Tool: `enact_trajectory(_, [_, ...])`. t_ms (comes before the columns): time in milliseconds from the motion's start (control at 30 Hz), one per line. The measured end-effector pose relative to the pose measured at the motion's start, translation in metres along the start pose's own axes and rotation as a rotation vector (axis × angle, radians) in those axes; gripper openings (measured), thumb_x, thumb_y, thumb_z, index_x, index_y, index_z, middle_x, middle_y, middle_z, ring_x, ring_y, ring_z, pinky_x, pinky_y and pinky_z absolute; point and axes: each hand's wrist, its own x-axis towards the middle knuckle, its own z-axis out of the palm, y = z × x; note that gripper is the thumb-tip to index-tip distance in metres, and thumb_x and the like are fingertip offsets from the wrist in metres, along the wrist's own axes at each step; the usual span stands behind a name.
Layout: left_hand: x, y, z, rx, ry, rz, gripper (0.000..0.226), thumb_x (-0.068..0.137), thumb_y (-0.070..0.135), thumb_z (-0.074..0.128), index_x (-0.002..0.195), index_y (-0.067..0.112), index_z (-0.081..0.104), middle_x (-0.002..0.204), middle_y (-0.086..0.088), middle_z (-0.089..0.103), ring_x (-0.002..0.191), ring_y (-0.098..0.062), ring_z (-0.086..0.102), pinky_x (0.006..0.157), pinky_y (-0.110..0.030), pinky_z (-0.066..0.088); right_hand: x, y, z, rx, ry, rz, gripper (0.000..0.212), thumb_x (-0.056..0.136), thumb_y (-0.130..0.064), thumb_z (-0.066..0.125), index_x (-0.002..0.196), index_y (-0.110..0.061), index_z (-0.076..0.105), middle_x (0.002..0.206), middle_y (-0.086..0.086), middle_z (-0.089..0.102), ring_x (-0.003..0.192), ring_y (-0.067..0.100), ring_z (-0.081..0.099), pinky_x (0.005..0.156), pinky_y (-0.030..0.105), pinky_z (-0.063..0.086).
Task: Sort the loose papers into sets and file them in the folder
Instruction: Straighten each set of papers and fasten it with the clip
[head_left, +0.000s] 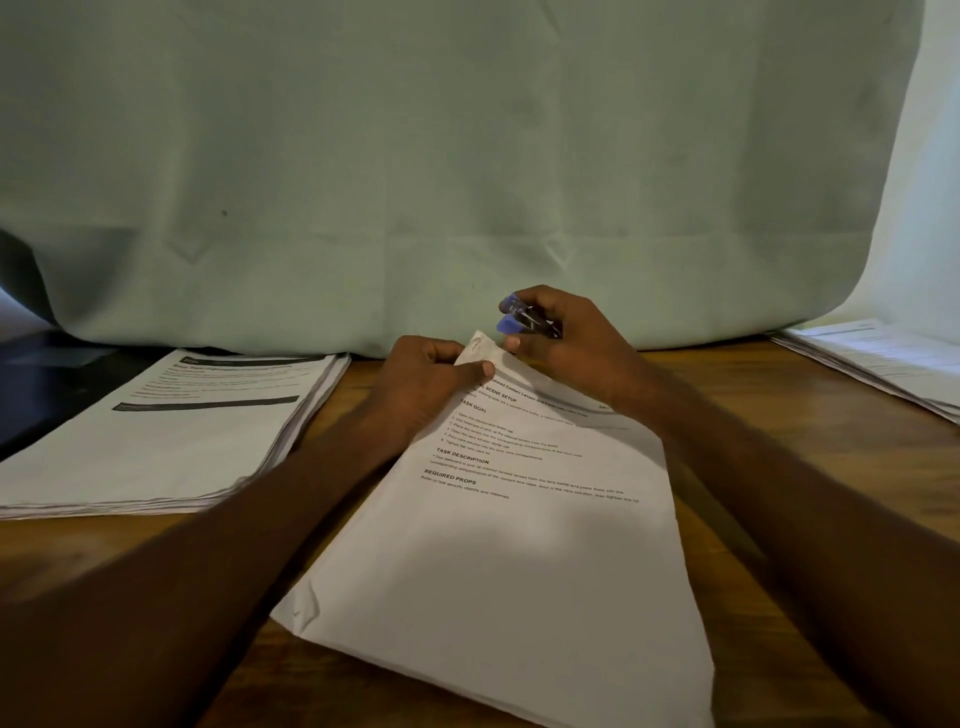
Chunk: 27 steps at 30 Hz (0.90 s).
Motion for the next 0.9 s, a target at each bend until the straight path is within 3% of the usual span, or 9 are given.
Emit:
enact_trajectory(133, [0.002,-0.002,-0.002,0.016,0.032,0.011,0.021,0.086,0.024,0.082,0.102,0.011,0.08,0.081,0.001,0.079,0.066,-0.009,0.074,0.055,-0.015,0.051,0.002,0.006,-0.004,-0.223,-0.052,-0.075,0.044,0.094,-0.025,0.072,0.137,-0.02,0.062,0.129,-0.004,0.068,0.112,0.007,0.061,0.091,0.011,0.042])
enact_trajectory(267, [0.002,-0.005,-0.002,0.02,0.023,-0.009,0.021,0.086,0.024,0.082,0.104,0.013,0.081,0.083,0.002,0.079,0.073,-0.012,0.076,0.066,-0.022,0.058,0.0,0.017,-0.013,-0.489,-0.11,-0.073,0.046,0.099,-0.034,0.064,0.144,-0.028,0.056,0.129,0.0,0.066,0.115,0.017,0.06,0.101,0.035,0.047])
enact_trajectory(333, [0.002,-0.006,-0.002,-0.024,0.014,0.001,0.021,0.085,0.02,0.082,0.104,0.01,0.081,0.086,-0.002,0.08,0.077,-0.016,0.077,0.073,-0.026,0.06,0.0,0.02,-0.015,-0.542,-0.217,-0.058,0.048,0.099,-0.035,0.064,0.146,-0.029,0.053,0.12,0.001,0.064,0.111,0.021,0.058,0.099,0.035,0.045])
enact_trajectory(500, [0.001,-0.008,0.0,-0.022,0.009,0.045,0.022,0.084,0.021,0.082,0.102,0.008,0.081,0.086,-0.003,0.08,0.081,-0.019,0.077,0.076,-0.029,0.06,0.0,0.013,-0.012,-0.546,-0.237,-0.087,0.053,0.097,-0.05,0.061,0.145,-0.032,0.05,0.128,-0.001,0.061,0.115,0.015,0.055,0.101,0.036,0.045])
enact_trajectory(634, [0.0,-0.006,0.002,-0.022,0.026,0.11,0.02,0.085,0.02,0.082,0.099,0.006,0.081,0.082,-0.004,0.079,0.077,-0.019,0.076,0.068,-0.021,0.056,-0.001,0.01,-0.006,-0.607,-0.206,-0.116,0.054,0.096,-0.067,0.048,0.142,-0.039,0.048,0.128,-0.005,0.062,0.113,0.014,0.057,0.098,0.044,0.049])
enact_trajectory(767, [0.0,-0.006,0.004,0.021,0.043,0.12,0.017,0.085,0.022,0.082,0.097,0.01,0.082,0.078,0.0,0.078,0.068,-0.008,0.072,0.06,-0.015,0.05,-0.002,0.008,-0.003,-0.645,-0.208,-0.127,0.07,0.084,-0.082,0.039,0.137,-0.038,0.052,0.12,-0.01,0.062,0.108,0.014,0.058,0.092,0.045,0.05])
enact_trajectory(900, [-0.003,-0.004,0.006,-0.01,0.052,0.194,0.019,0.082,0.015,0.084,0.098,0.006,0.079,0.078,-0.002,0.076,0.068,-0.005,0.069,0.064,-0.017,0.05,-0.003,0.004,0.0,-0.587,-0.141,-0.19,0.062,0.087,-0.069,0.047,0.134,-0.03,0.06,0.108,-0.011,0.054,0.102,0.02,0.056,0.084,0.045,0.049])
